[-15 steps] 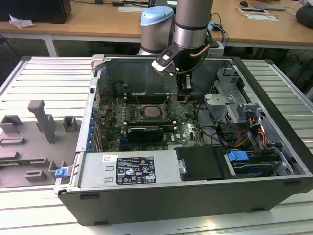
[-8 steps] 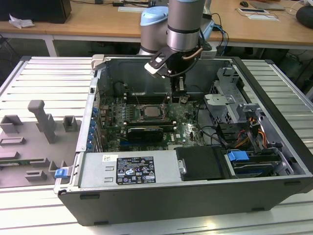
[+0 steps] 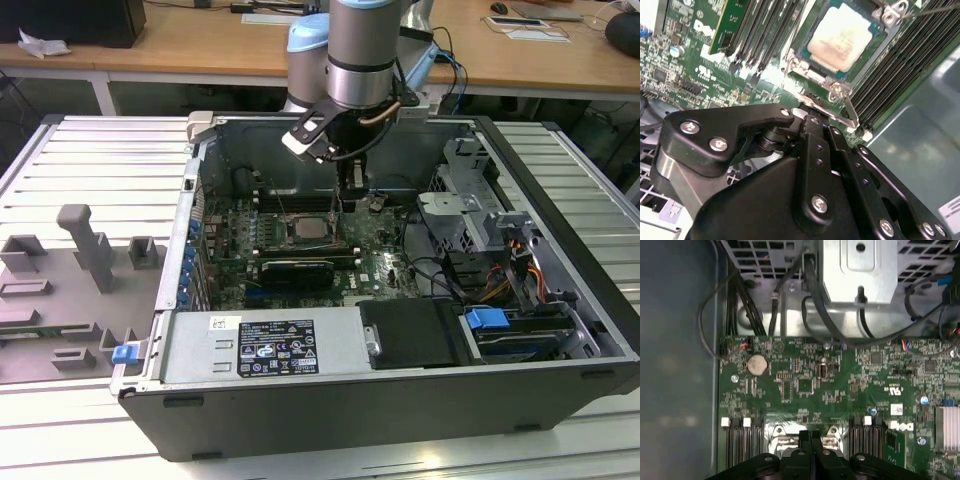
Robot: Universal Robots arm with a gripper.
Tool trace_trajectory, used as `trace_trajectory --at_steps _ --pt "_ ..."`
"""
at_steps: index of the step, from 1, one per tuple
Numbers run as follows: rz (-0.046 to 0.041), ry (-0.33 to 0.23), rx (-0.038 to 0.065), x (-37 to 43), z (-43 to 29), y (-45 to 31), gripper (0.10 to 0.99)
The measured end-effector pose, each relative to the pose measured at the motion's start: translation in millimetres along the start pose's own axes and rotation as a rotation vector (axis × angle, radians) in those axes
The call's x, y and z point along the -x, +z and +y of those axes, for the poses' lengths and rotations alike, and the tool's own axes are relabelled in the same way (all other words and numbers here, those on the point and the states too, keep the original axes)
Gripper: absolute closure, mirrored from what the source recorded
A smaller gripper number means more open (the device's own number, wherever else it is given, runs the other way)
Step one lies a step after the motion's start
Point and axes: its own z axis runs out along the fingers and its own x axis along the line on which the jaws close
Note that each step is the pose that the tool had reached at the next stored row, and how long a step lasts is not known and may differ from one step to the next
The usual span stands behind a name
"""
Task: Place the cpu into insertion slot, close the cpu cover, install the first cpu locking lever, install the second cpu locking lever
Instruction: 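Close the cpu cover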
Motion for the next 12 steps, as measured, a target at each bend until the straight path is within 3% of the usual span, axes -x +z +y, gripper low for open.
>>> trace_trajectory --at_steps 7,12 --pt "0.0001 -0.001 0.000 -0.2 -17.0 7.0 0.980" --pt "-0.0001 -0.001 0.000 -0.8 -30.4 7.7 0.980"
